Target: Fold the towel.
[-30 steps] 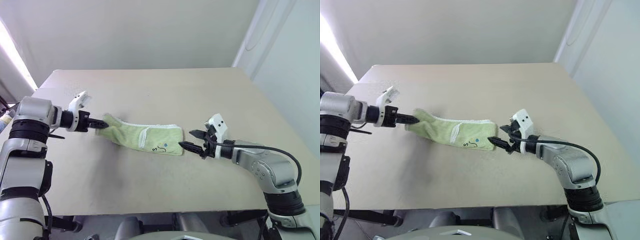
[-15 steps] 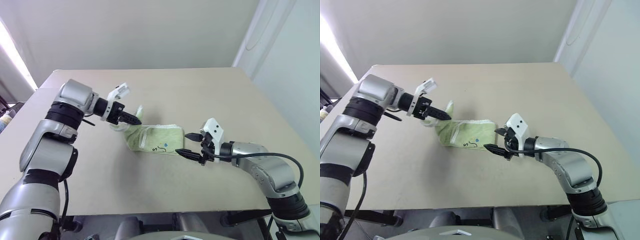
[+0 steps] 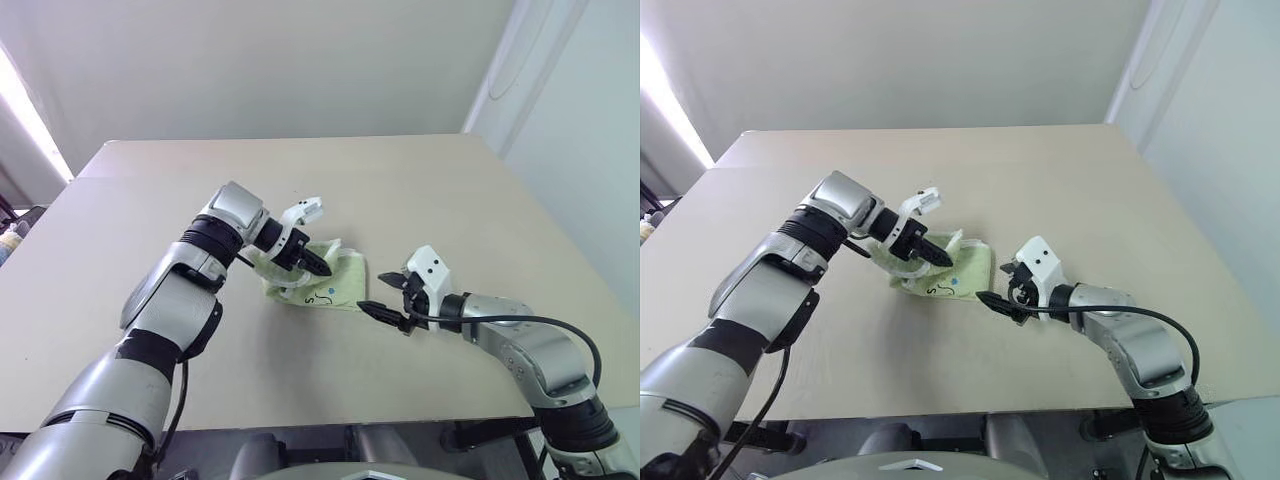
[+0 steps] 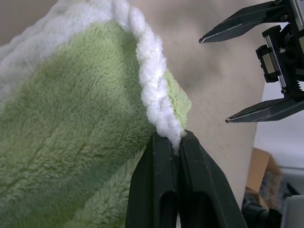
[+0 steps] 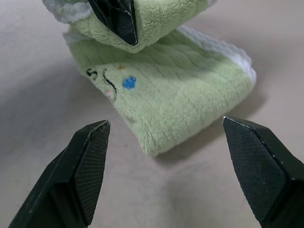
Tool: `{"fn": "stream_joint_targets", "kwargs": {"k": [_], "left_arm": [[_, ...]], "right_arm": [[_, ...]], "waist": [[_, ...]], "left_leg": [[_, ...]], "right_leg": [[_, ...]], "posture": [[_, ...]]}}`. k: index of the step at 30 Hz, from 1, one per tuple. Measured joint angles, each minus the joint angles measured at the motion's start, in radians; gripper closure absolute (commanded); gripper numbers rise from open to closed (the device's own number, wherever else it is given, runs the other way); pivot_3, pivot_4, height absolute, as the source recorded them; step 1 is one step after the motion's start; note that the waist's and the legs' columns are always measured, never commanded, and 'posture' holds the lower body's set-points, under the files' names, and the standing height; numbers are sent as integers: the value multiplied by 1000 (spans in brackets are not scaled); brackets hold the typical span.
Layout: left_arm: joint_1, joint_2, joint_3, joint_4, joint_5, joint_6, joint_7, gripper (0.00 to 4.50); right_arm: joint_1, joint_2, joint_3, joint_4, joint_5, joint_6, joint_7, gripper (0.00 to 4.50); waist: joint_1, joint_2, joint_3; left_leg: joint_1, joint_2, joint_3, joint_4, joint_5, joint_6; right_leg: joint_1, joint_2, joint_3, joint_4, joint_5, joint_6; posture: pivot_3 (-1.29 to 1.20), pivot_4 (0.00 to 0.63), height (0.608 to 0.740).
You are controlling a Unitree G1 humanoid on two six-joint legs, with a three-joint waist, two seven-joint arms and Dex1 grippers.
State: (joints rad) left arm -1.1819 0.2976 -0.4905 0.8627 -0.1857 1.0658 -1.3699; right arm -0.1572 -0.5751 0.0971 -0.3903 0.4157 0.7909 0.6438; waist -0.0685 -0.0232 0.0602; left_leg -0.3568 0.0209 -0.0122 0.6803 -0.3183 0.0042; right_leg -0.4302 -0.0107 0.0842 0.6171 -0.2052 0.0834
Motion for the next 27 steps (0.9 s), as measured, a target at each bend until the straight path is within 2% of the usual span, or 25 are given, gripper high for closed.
{"fn": "stream_joint_targets", "kwargs": {"k": [11,16,17,19,23,27], "left_arm": [[22,-96,45,45,19,-24,87,4463],[22,-154,114,101,22,-51,177,4463],[22,-156,117,101,24,-69,178,4020],[23,-159,119,99,26,-95,174,3638],[33,-149,121,53,15,-95,104,2236],[28,-106,131,15,-11,-80,27,2236]], "right_arm": [[10,0,-6,-1,-1,8,-21,539],[10,0,-6,-1,-2,8,-26,539],[10,-1,-6,-1,-2,8,-28,539],[10,-1,-6,-1,-2,8,-30,539],[12,-1,-6,-1,-7,9,-33,539],[15,-1,-5,-1,-11,9,-37,539]], "waist": [[1,0,0],[2,0,0],[1,0,0],[1,0,0],[1,0,0],[-2,0,0]], "left_leg": [[1,0,0,0,0,0],[1,-1,0,0,0,0],[1,-1,0,0,0,0],[1,-1,0,0,0,0],[1,-1,0,0,0,0],[1,-1,0,0,0,0]], "right_leg": [[1,0,0,0,0,0],[1,0,0,0,0,0],[1,0,0,0,0,0],[1,0,0,0,0,0],[1,0,0,0,0,0],[1,0,0,1,0,0]], "posture": [[0,0,712],[0,0,712],[0,0,712],[0,0,712],[0,0,712],[0,0,712]]}}
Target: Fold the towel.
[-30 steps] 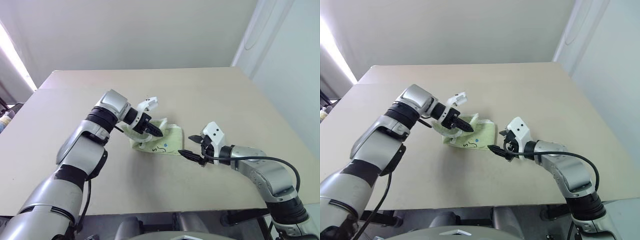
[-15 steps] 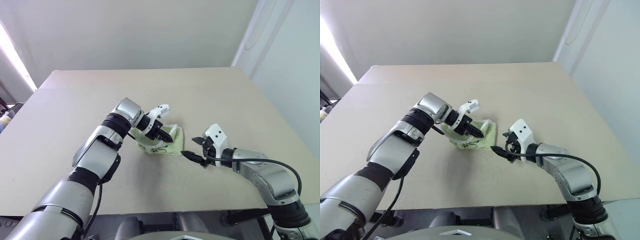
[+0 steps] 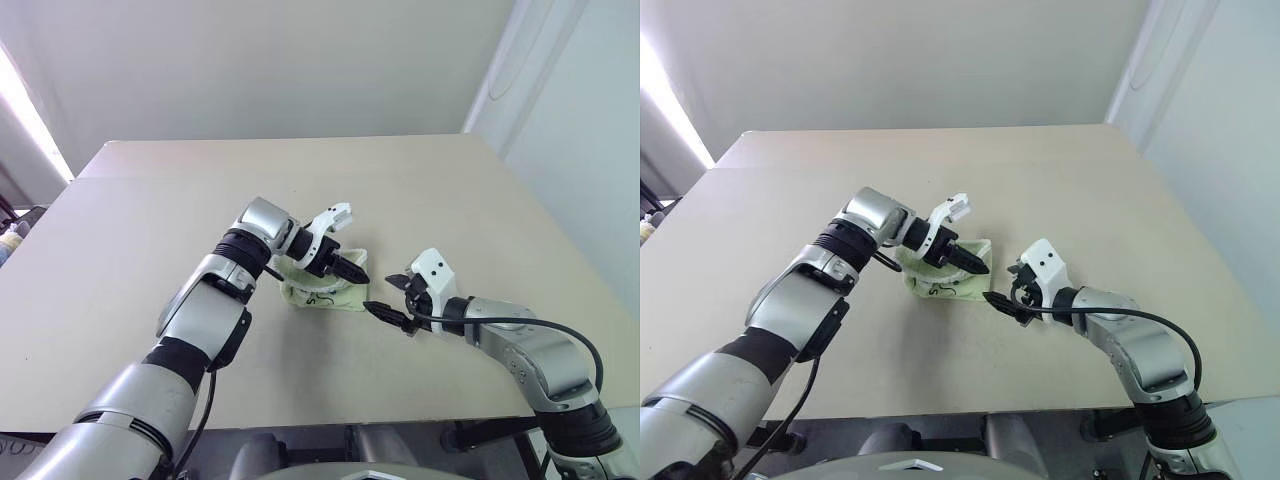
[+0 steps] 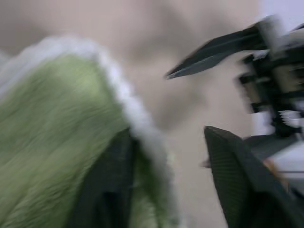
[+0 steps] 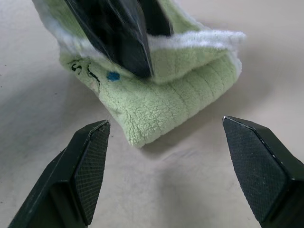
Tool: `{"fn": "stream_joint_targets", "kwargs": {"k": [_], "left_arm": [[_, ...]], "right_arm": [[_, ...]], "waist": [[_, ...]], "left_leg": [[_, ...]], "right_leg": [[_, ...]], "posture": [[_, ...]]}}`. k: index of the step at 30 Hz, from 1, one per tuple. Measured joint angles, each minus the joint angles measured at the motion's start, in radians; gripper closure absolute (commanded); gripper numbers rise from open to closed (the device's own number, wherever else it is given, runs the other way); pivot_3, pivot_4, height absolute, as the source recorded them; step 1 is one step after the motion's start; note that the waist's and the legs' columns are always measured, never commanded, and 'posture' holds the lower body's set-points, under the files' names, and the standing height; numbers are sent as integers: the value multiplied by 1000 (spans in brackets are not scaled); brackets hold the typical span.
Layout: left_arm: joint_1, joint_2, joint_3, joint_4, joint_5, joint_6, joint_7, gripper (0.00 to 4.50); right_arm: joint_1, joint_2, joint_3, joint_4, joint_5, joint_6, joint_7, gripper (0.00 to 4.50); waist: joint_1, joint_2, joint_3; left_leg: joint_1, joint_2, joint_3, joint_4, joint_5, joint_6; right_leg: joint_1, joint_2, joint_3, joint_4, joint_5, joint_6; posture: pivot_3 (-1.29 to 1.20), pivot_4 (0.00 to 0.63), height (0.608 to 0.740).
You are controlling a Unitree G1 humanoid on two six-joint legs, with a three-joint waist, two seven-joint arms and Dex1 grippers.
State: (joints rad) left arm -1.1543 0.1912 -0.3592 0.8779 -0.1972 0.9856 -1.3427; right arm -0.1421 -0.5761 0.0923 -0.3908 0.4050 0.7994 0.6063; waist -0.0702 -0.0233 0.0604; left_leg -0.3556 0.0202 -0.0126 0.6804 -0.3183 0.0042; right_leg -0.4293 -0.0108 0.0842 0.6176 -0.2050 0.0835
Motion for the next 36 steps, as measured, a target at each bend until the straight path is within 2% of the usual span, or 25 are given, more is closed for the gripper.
{"fn": "stream_joint_targets", "kwargs": {"k": [5,9,13,18,28,33,36], "left_arm": [[-47,115,74,-45,-42,-15,-59,2236],[-157,243,166,-5,-53,-62,-60,2236],[-154,333,176,70,-10,-125,-63,2236],[-81,394,130,67,38,-141,-122,2236],[122,457,70,60,138,-151,-73,2236],[142,527,72,62,146,-136,-81,2236],[165,532,84,66,144,-113,-64,2236]], "right_arm": [[11,1,1,0,-2,0,-4,539],[12,2,1,0,-2,1,-5,539],[12,3,2,1,-2,1,-3,539],[2,5,16,5,-4,0,5,539],[-16,1,49,27,-31,0,28,539],[-15,-1,50,28,-39,0,34,539],[-15,-1,51,35,-42,-1,39,539]], "waist": [[0,0,0],[0,0,0],[1,1,0],[2,1,0],[1,0,0],[3,-2,1],[4,-2,1]], "left_leg": [[0,0,0,0,0,0],[0,0,0,0,0,0],[0,0,0,0,0,0],[0,0,0,1,0,0],[0,0,0,1,0,0],[0,0,0,2,0,0],[0,0,0,2,0,0]], "right_leg": [[0,0,0,1,0,0],[0,0,0,0,0,0],[0,0,0,1,0,0],[0,0,0,1,0,0],[-1,0,0,4,0,0],[0,-1,0,4,0,0],[0,-1,0,4,0,0]], "posture": [[0,0,712],[0,0,712],[0,0,712],[0,0,712],[0,0,712],[0,0,712],[0,0,712]]}}
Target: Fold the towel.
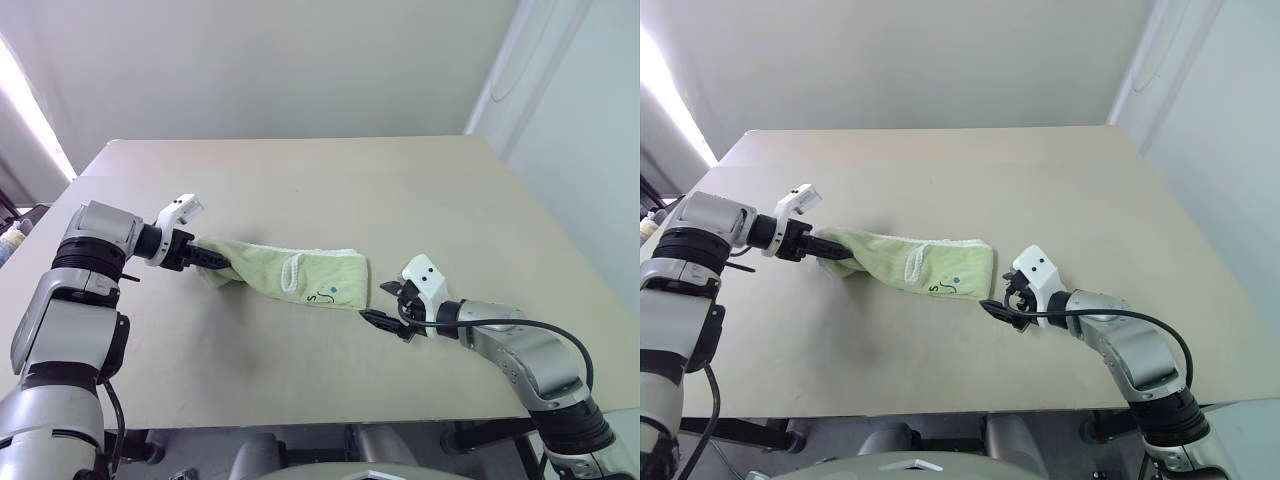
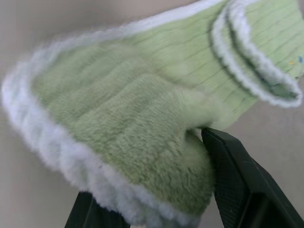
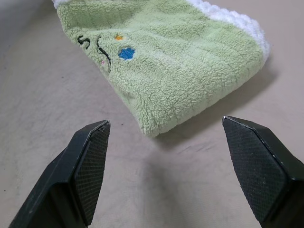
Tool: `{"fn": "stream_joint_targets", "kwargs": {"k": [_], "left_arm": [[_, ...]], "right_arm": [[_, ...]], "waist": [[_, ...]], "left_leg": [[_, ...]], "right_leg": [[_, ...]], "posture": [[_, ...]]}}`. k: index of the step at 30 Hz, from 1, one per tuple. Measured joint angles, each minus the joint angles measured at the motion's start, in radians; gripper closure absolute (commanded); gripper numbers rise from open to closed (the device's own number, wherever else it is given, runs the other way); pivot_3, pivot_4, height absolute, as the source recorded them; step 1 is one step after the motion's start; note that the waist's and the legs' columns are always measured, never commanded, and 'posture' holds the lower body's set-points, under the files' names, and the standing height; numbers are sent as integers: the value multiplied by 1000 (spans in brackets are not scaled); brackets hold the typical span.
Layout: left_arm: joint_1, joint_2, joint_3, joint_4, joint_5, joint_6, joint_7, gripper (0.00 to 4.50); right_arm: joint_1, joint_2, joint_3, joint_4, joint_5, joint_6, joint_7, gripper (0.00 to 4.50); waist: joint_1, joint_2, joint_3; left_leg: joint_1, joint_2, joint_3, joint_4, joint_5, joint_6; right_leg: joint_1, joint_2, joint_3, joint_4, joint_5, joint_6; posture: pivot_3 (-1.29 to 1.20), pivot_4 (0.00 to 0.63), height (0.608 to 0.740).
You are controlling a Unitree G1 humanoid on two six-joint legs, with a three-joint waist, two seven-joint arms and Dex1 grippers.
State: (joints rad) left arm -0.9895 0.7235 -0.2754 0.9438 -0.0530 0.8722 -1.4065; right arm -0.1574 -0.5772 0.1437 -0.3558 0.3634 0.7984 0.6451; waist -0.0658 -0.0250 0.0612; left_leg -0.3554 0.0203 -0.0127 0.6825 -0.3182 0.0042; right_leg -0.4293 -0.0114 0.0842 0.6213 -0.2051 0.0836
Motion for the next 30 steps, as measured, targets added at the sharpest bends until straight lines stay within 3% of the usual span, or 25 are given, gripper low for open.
{"fn": "stream_joint_targets", "kwargs": {"k": [7,10,15,18,22,27,30], "left_arm": [[56,-56,102,22,-44,87,116,2236],[60,-56,184,32,-87,113,170,1630],[85,8,199,-55,-130,144,89,14],[106,44,171,-81,-128,145,67,14],[176,105,114,-135,-64,-19,75,14],[284,163,85,-180,52,-534,153,14],[289,164,72,-180,86,-704,147,14]], "right_arm": [[-8,5,15,15,-12,-3,1,539],[-9,5,15,16,-15,-6,3,539],[-9,5,15,18,-20,-10,4,539],[-9,6,15,18,-24,-12,6,539],[-13,7,19,31,-28,-17,12,539],[-27,8,44,54,-41,-31,23,539],[-48,11,51,68,-48,-43,26,539]], "waist": [[-4,-1,0],[-3,-3,0],[-5,-3,0],[-4,-3,0],[-4,-2,0],[4,-3,0],[22,-3,0]], "left_leg": [[1,0,0,0,0,0],[1,0,-1,0,0,0],[2,0,0,1,0,0],[3,0,0,1,0,0],[3,0,0,1,0,0],[2,1,0,1,0,0],[2,0,1,2,0,0]], "right_leg": [[0,0,0,2,0,0],[-1,1,0,5,0,0],[-1,1,0,7,0,-1],[-1,1,0,7,-1,-1],[-1,0,0,8,-1,-2],[-2,0,0,8,-2,-3],[-2,0,0,7,-2,-3]], "posture": [[0,0,712],[0,0,712],[0,0,712],[0,0,712],[0,0,712],[0,0,712],[0,0,712]]}}
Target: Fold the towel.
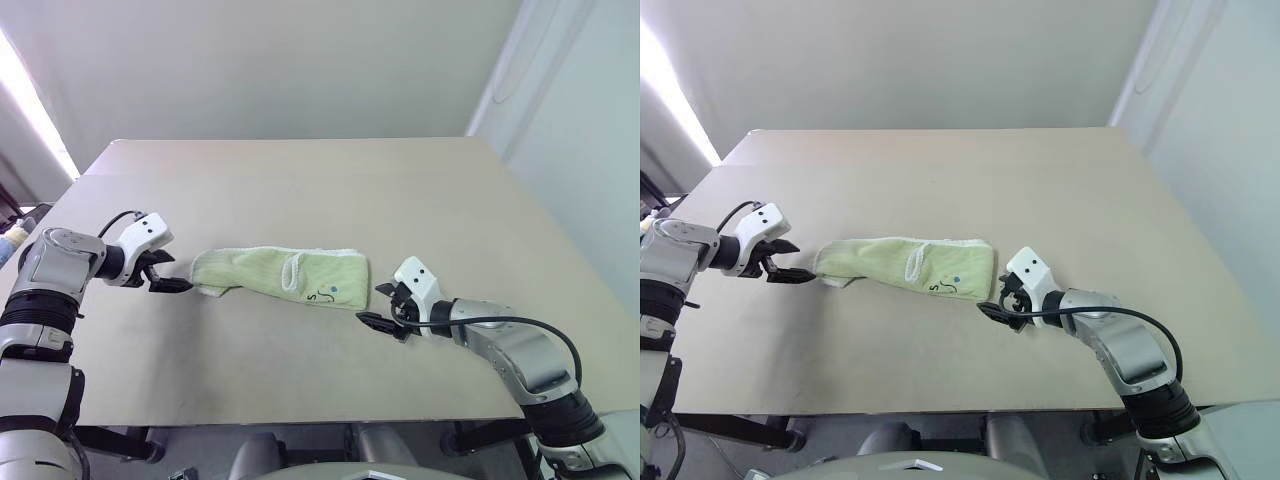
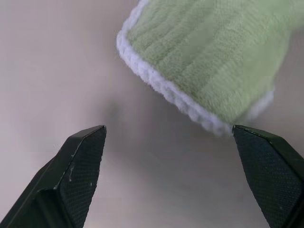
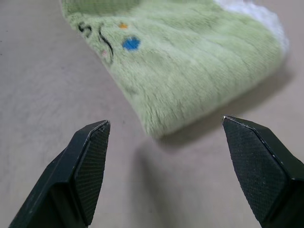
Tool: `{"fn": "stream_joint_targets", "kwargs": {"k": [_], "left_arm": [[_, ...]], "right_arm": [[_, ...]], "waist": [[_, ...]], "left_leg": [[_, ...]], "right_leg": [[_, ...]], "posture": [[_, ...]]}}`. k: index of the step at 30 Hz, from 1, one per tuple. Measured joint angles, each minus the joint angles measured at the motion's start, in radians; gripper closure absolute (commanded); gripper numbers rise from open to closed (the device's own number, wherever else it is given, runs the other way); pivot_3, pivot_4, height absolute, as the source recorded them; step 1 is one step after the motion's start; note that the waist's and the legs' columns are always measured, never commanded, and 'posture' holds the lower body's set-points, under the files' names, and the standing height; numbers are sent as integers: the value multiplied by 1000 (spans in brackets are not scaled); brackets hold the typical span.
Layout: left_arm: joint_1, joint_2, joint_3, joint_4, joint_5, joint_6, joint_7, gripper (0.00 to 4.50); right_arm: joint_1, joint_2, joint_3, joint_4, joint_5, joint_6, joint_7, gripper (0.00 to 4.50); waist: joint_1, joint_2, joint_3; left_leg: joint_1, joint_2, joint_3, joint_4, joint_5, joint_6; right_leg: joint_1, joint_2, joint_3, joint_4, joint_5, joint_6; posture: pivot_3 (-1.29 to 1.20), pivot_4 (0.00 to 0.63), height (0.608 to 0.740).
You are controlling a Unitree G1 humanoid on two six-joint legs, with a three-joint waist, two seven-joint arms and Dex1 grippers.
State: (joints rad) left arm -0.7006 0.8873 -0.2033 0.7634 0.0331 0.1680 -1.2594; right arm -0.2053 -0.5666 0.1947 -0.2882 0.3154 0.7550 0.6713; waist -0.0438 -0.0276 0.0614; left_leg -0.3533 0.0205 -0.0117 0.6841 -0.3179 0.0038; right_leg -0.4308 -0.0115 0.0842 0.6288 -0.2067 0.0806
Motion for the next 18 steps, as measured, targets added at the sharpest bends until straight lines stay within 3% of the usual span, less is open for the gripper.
{"fn": "stream_joint_targets", "kwargs": {"k": [12,18], "left_arm": [[41,-23,15,-102,-45,6,-109,14],[39,-24,15,-111,-18,-5,-64,14]], "right_arm": [[6,2,17,9,-28,-10,1,539],[3,2,17,17,-39,-24,1,539]], "waist": [[-2,0,0],[-1,0,0]], "left_leg": [[0,0,0,0,0,0],[0,0,0,0,0,0]], "right_leg": [[0,1,0,1,0,0],[0,1,0,1,0,0]], "posture": [[0,0,712],[0,0,712]]}}
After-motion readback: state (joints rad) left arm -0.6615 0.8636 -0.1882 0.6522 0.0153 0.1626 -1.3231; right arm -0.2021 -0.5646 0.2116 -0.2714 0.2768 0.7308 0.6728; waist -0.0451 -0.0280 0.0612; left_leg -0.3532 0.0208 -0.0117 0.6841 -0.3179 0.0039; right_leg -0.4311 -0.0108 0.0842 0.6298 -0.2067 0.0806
